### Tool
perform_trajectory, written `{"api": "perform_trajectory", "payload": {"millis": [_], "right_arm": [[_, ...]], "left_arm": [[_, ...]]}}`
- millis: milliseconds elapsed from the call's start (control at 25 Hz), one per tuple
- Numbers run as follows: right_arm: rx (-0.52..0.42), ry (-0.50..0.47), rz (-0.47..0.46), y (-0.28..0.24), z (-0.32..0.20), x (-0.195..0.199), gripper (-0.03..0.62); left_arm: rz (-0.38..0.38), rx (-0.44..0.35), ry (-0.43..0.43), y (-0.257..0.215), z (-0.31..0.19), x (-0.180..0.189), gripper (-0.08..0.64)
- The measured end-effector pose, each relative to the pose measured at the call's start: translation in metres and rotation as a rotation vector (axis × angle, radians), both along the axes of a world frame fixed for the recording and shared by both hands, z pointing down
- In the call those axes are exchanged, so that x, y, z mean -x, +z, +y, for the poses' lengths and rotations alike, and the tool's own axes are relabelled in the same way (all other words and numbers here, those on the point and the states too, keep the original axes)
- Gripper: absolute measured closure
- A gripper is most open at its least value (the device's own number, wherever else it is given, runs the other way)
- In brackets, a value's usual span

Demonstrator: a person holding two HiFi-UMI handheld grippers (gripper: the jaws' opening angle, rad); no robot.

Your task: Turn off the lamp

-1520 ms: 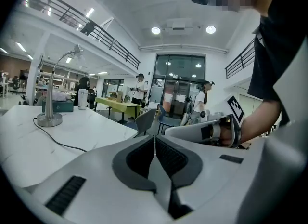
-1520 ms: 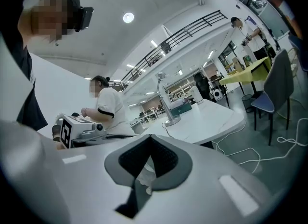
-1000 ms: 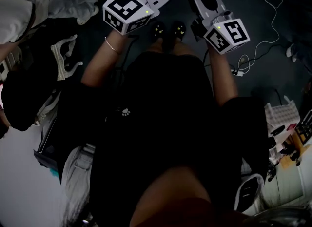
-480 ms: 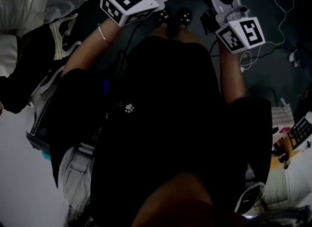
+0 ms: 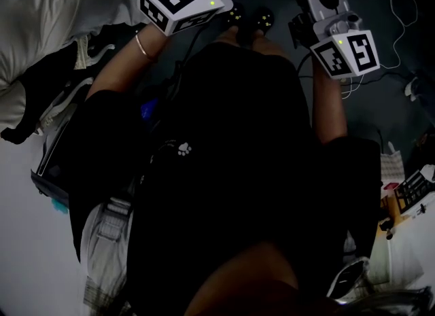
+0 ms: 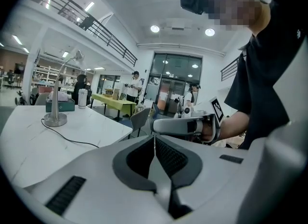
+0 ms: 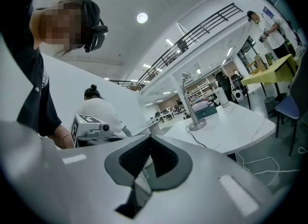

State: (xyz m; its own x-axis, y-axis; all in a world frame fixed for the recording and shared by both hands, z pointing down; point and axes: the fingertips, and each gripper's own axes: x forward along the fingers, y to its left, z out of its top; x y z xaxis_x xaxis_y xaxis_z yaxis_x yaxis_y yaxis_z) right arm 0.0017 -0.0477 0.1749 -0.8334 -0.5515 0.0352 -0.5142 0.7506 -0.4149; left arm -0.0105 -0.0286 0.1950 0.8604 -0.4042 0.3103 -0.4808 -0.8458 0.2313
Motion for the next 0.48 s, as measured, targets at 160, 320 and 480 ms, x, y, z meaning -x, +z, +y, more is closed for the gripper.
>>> {"api": "perform_trajectory", "payload": {"millis": [160, 320, 480], "right_arm": [[-0.011, 0.005, -0.001, -0.004, 0.001, -0.003, 0.591], [-0.022, 0.02, 0.003, -0.008, -0.001, -0.009, 0.592], [-0.034, 0.042, -0.002, -0.015, -0.001, -0.015, 0.592]], "left_arm": [[0.01, -0.016, -0.024, -0.005, -0.003, 0.001, 0.545], [0.025, -0.028, -0.041, -0.009, -0.005, 0.002, 0.545], [0.05, -0.066, -0.063, -0.02, -0.008, 0.0, 0.545]]}}
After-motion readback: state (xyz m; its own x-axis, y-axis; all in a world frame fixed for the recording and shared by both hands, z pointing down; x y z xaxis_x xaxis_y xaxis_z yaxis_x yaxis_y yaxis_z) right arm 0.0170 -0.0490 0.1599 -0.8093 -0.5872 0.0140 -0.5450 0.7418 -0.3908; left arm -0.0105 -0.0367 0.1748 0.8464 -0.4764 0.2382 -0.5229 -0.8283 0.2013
